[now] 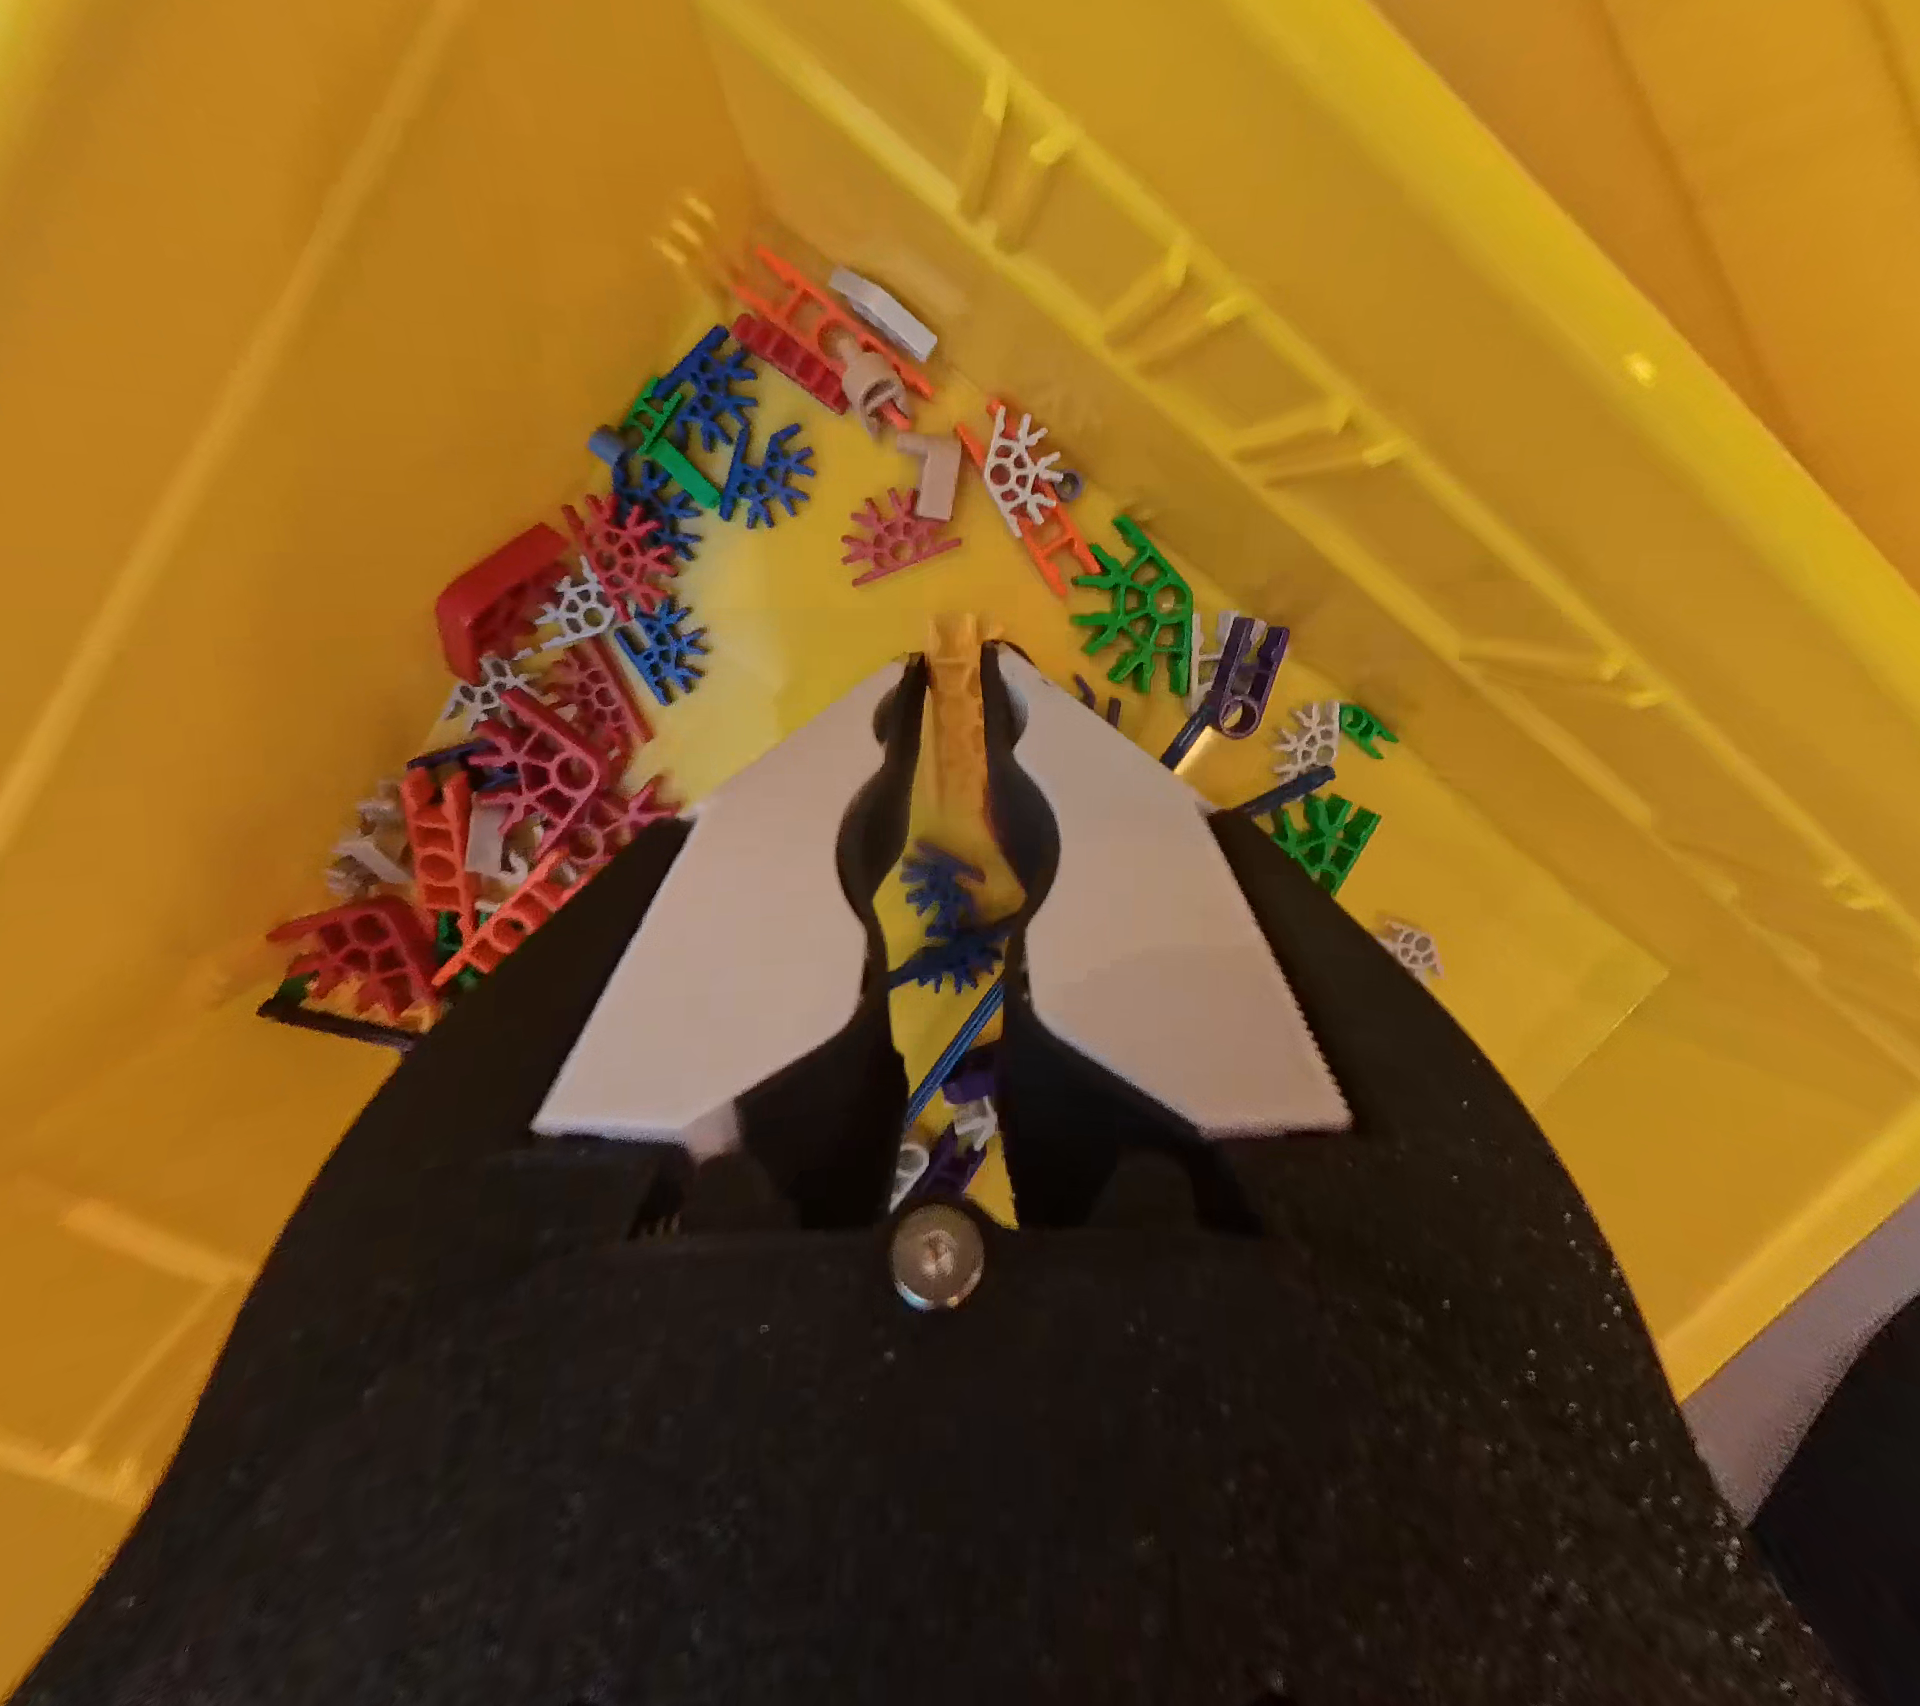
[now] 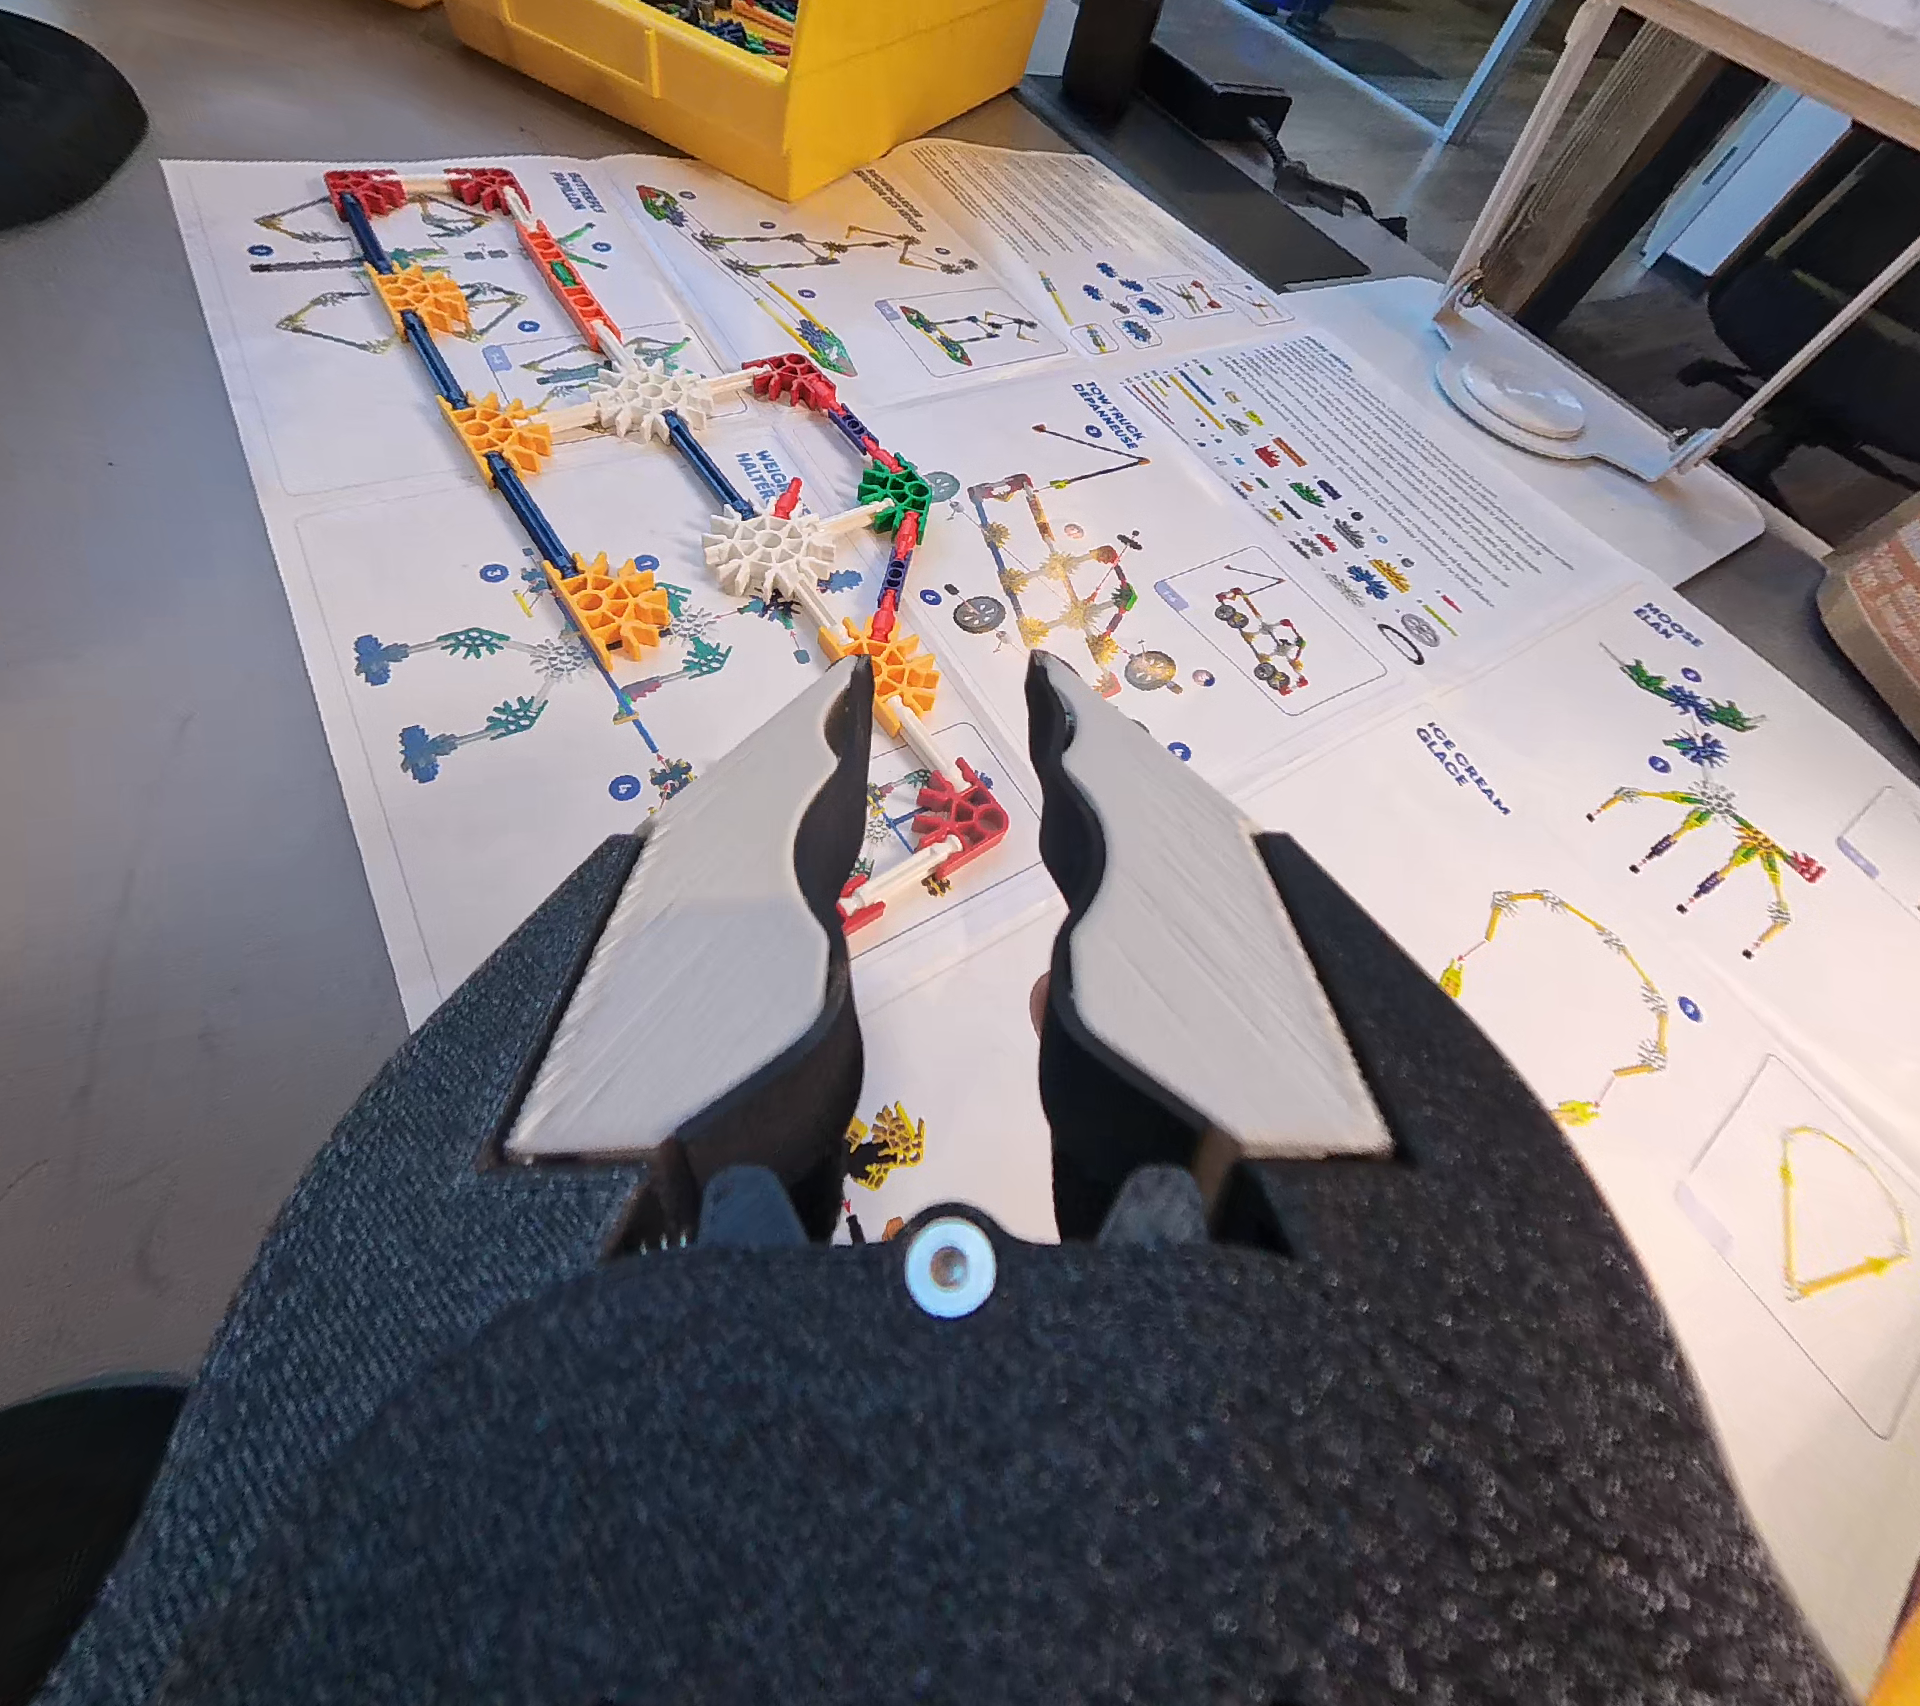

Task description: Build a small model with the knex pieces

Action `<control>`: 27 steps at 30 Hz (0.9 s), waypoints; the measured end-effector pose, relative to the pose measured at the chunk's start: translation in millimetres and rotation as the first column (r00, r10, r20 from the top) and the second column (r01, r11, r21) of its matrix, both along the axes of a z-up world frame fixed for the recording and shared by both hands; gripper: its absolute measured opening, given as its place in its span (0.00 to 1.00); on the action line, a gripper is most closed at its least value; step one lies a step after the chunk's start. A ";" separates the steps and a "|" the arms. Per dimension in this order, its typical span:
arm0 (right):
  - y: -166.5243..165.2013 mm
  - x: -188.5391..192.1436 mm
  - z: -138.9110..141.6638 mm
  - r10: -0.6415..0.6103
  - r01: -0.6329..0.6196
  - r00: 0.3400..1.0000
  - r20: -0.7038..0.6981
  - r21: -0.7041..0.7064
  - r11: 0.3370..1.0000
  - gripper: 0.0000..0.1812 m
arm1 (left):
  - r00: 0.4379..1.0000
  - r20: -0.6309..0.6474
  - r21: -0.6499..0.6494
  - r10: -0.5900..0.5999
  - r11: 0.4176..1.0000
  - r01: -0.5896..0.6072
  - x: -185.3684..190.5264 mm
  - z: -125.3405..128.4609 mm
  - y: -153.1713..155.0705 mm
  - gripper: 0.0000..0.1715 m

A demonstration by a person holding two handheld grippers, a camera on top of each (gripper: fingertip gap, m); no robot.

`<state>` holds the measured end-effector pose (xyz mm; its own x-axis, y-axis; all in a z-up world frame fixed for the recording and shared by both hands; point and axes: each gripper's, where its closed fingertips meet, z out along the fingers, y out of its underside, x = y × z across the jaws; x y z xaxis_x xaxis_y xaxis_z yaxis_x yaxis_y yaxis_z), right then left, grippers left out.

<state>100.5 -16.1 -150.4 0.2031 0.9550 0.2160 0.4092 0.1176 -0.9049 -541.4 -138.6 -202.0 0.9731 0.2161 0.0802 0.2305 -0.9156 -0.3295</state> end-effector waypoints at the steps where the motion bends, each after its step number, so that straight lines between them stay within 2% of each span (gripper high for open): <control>1: -0.5 -0.1 0.2 0.003 -0.003 1.000 -0.001 0.000 1.000 0.16 | 1.000 -0.009 0.002 -0.002 1.000 0.002 -1.4 4.3 -2.4 0.00; 6: -2.9 -0.9 2.1 0.014 -0.014 1.000 -0.004 0.007 1.000 0.16 | 0.999 -0.037 0.040 0.002 0.999 0.000 -5.2 29.8 -8.8 0.00; 10: -4.6 -1.2 4.8 0.020 -0.020 1.000 -0.009 0.016 1.000 0.16 | 1.000 -0.011 0.044 0.008 0.999 -0.008 1.7 28.5 -10.8 0.00; 11: -4.7 -1.1 5.3 0.020 -0.020 1.000 -0.010 0.018 1.000 0.16 | 1.000 -0.007 0.049 0.013 0.999 -0.013 3.6 25.1 -8.9 0.02; 13: -4.6 -0.8 6.1 0.017 -0.017 1.000 -0.012 0.020 1.000 0.16 | 1.000 -0.005 0.043 0.010 0.999 -0.009 8.0 14.9 -5.3 0.19; 16: -3.9 -0.2 6.6 0.011 -0.011 1.000 -0.015 0.018 1.000 0.16 | 1.000 -0.012 0.028 -0.021 0.999 0.022 14.1 1.0 0.4 0.28; 18: -3.3 0.4 6.4 0.006 -0.006 1.000 -0.014 0.017 1.000 0.16 | 1.000 0.002 0.022 -0.027 0.999 0.027 17.5 -4.8 4.2 0.27; 20: -2.3 1.2 6.2 0.000 0.000 1.000 -0.014 0.017 1.000 0.16 | 0.999 0.020 0.039 -0.025 0.999 0.025 19.9 -5.2 9.4 0.20; 27: -1.0 1.6 3.4 -0.002 0.003 1.000 -0.009 0.007 1.000 0.16 | 0.999 0.019 0.030 -0.039 0.999 0.039 19.2 -3.7 7.7 0.20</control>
<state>102.1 -17.1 -147.0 0.2074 0.9531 0.2204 0.4015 0.1225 -0.9076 -522.3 -131.0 -205.7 0.9789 0.1753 0.1051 0.2015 -0.9140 -0.3522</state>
